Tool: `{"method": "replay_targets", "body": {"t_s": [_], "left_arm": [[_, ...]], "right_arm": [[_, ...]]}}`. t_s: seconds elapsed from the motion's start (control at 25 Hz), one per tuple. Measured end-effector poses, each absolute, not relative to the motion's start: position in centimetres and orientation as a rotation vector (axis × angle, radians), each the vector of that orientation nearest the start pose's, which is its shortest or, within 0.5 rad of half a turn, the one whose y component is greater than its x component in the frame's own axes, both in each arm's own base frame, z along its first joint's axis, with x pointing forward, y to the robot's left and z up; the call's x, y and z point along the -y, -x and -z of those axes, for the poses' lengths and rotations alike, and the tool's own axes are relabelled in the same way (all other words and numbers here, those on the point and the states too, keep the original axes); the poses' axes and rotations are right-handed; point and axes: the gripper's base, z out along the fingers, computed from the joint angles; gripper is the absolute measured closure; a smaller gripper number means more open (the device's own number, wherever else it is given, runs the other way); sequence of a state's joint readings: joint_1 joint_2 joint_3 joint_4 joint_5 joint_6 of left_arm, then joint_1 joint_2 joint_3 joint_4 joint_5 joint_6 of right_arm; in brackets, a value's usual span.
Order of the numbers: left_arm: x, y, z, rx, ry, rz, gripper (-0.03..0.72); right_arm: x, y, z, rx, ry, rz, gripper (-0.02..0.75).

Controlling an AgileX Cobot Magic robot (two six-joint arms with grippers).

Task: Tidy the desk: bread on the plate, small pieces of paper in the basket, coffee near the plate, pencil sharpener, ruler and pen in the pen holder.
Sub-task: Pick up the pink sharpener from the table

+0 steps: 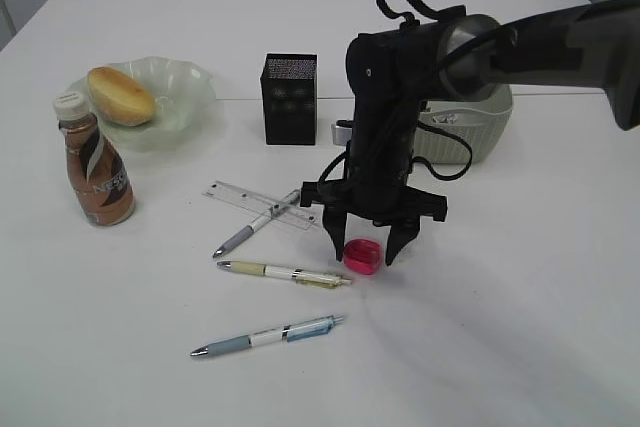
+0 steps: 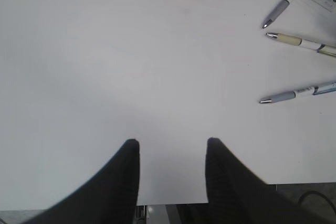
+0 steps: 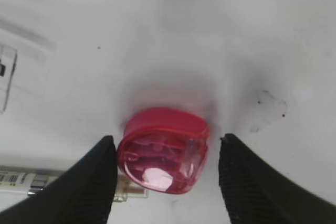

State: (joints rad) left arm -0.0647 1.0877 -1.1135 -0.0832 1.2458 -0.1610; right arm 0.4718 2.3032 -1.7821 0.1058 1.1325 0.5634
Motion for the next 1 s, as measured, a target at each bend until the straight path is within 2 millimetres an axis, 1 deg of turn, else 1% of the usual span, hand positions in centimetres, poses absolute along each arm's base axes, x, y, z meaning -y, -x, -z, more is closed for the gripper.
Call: {"method": "replay_targets", "body": {"t_s": [0.64, 0.84, 1.0], "left_arm": [[1.93, -18.73, -35.90, -2.707, 0.143, 0.182, 0.381], [1.95, -18.73, -35.90, -2.707, 0.143, 0.185, 0.381], [1.95, -18.73, -35.90, -2.707, 0.143, 0.185, 0.381]], "right_arm": [[-21.47, -40.32, -13.10, -3.153, -0.214, -0.141, 0.293], [-21.58, -40.25, -12.22, -3.177, -0.228, -0.144, 0.293], [-21.64, -40.24, -12.23, -3.179, -0.233, -0.154, 0.293]]}}
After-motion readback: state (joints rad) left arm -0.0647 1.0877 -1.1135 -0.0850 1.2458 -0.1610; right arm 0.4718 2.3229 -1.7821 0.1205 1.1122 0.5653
